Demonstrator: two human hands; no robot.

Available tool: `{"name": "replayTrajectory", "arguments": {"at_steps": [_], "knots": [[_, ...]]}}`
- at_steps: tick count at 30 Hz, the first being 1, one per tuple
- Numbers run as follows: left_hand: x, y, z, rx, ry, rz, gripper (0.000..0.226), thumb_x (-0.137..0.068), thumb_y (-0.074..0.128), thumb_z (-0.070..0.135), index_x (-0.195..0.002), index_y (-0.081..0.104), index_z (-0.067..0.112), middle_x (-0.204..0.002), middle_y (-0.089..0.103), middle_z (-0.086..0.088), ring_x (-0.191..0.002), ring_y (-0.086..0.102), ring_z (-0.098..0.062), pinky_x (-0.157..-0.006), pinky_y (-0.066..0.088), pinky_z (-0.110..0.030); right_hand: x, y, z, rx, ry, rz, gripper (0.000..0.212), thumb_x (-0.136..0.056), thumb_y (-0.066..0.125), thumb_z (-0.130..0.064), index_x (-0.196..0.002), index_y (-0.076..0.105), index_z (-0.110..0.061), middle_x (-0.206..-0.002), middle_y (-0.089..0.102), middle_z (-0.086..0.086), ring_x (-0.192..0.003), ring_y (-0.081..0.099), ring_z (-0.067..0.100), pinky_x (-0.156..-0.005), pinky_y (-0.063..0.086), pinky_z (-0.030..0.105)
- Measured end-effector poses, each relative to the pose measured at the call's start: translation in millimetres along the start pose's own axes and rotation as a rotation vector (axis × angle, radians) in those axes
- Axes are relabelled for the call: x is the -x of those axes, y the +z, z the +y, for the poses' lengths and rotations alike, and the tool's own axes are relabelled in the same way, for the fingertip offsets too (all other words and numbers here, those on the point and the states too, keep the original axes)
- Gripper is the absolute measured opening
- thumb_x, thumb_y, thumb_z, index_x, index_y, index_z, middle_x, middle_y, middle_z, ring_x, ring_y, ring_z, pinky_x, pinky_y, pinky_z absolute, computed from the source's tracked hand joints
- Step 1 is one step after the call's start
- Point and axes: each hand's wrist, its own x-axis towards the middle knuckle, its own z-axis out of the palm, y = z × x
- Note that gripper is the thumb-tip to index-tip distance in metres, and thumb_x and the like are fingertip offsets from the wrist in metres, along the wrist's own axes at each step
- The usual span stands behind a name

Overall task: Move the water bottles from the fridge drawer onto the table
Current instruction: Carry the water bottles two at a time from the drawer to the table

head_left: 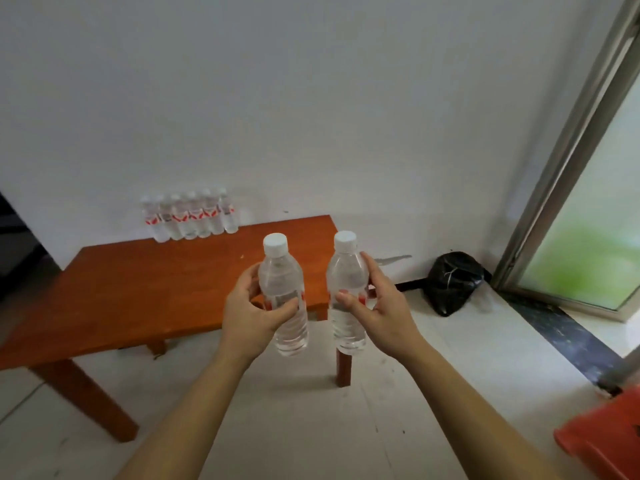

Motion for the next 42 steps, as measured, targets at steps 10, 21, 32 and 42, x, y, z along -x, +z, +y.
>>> {"name": "replayTrajectory", "arguments": {"at_steps": [10,21,32,42], "knots": [[-171.6,-29.8,-81.9,-0.074,-0.072,0.15,0.083,-0.063,0.091,0.023,-0.133,0.047,0.031,-0.123,0.064,0.012,-0.113,0.062,-0.013,-0.094,0.053,-0.036,-194.1,99.0,67.8,-0.078,-0.002,-0.072,0.081,-0.086,0.066,-0.06,-0.152,0.022,-0.044,-0.142,0.046,-0.021,-0.13,0.048,0.01,-0.107,0.048,0.047],[-374.0,-29.2,-161.5,-0.072,-0.187,0.193,0.07,-0.064,0.091,0.016,-0.124,0.056,0.03,-0.114,0.069,0.01,-0.105,0.066,-0.009,-0.095,0.055,-0.042,-401.0,155.2,140.5,0.008,0.092,-0.188,0.095,-0.081,0.073,-0.056,-0.157,0.018,-0.035,-0.15,0.044,-0.01,-0.135,0.045,0.015,-0.109,0.045,0.046],[-554.3,-32.6,-293.2,-0.144,-0.209,0.028,0.066,-0.061,0.091,0.009,-0.111,0.061,0.04,-0.109,0.07,0.009,-0.102,0.068,-0.013,-0.089,0.057,-0.04,-540.3,232.0,220.0,0.086,0.222,-0.239,0.072,-0.078,0.082,-0.042,-0.137,0.041,-0.042,-0.115,0.053,-0.034,-0.106,0.057,-0.002,-0.085,0.048,0.013],[-688.8,-34.1,-403.9,-0.312,-0.316,-0.085,0.074,-0.065,0.089,0.015,-0.131,0.057,0.023,-0.114,0.055,0.017,-0.111,0.057,-0.016,-0.094,0.046,-0.034,-651.3,325.7,280.7,0.274,0.371,-0.223,0.072,-0.08,0.08,-0.042,-0.138,0.037,-0.033,-0.125,0.064,-0.009,-0.107,0.064,0.018,-0.082,0.055,0.032]]}}
